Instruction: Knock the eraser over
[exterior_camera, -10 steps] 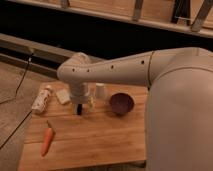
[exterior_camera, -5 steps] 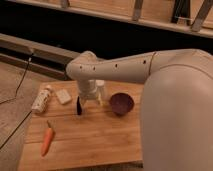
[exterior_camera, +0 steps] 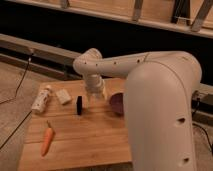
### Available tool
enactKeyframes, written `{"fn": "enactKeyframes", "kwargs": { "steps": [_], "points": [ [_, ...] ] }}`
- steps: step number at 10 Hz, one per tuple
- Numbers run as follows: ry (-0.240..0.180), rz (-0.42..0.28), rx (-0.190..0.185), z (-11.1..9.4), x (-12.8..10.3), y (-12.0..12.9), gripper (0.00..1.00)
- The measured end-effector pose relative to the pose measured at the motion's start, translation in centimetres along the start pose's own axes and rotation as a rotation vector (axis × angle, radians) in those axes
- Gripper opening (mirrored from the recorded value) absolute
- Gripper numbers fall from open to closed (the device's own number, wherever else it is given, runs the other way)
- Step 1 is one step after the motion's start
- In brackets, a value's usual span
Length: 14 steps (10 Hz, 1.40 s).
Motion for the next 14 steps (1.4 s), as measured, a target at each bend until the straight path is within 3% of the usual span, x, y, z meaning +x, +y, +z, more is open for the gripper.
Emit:
{"fn": "enactKeyframes", "kwargs": {
  "steps": [3, 7, 11, 14],
  "points": [
    [0.021, -0.014, 0.017, 2.4, -2.0, 1.6, 0.65],
    [0.040, -0.065, -0.026, 3.3, -2.8, 5.5, 0.65],
    [0.021, -0.191, -0.165, -1.7, -1.4, 12.5, 0.65],
    [0.011, -0.246, -0.199, -3.1, -0.3, 14.6, 0.65]
  ]
}}
